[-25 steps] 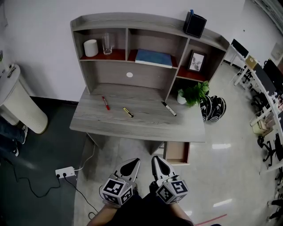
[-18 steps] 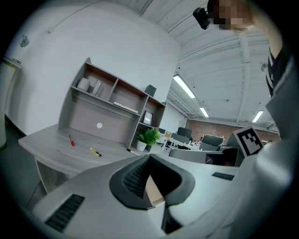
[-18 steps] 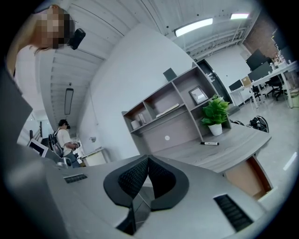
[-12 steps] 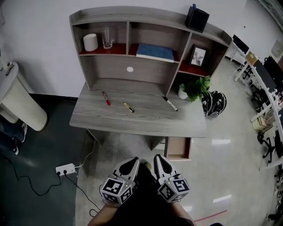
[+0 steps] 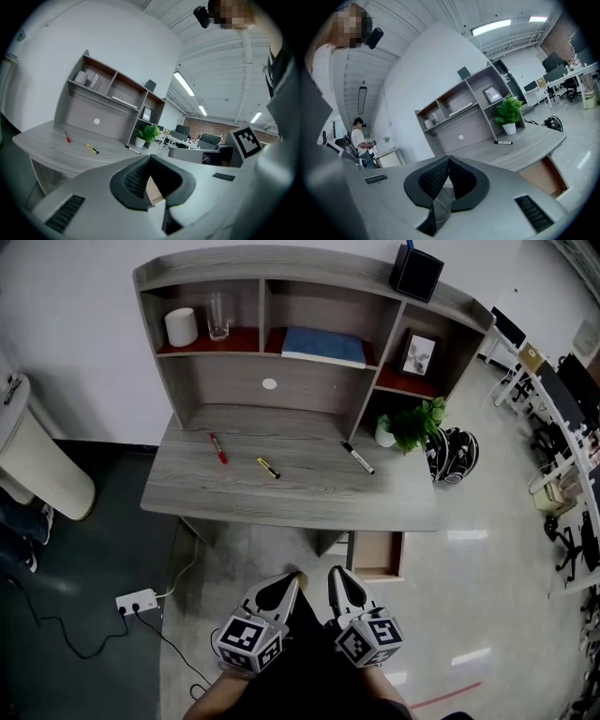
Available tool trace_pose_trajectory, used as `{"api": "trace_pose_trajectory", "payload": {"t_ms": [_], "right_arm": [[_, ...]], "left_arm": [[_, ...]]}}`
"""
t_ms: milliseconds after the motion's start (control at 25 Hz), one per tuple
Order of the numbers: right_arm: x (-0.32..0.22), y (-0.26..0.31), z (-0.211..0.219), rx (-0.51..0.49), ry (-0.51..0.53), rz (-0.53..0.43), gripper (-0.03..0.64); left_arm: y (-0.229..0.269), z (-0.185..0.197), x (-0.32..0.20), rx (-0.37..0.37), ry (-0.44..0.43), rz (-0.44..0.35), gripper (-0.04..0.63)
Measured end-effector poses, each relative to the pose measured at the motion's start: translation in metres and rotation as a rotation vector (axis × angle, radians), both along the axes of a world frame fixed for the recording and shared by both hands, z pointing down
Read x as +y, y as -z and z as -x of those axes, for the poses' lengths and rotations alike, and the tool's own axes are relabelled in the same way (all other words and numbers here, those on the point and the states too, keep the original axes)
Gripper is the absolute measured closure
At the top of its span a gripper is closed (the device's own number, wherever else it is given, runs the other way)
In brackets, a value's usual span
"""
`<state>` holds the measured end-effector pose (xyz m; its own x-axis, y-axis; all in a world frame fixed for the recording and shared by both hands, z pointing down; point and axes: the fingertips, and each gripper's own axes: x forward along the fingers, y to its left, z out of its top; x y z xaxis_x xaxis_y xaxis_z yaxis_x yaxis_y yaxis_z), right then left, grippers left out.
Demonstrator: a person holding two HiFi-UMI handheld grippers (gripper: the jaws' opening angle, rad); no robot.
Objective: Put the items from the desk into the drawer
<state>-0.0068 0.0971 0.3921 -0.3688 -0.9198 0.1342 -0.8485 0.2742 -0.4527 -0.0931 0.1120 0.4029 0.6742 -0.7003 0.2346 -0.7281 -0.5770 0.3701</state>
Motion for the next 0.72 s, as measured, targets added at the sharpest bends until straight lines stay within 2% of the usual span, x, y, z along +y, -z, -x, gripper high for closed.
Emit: {"api": "trace_pose_trajectory", "payload": {"t_ms": [360,720], "right_arm": [[-0.045,-0.002,-0.007,0.007,-0.010,0.010,0.603],[-0.117,-0.005,-0.019,0.021,0.003,0.016,0.603]], "left_arm": [[0.001,-0.001,-0.045,-0.001,0.006,0.002,0.580],[0.002,-0.016,-0.118,0.008,-0.002,-0.001,0.580]]}}
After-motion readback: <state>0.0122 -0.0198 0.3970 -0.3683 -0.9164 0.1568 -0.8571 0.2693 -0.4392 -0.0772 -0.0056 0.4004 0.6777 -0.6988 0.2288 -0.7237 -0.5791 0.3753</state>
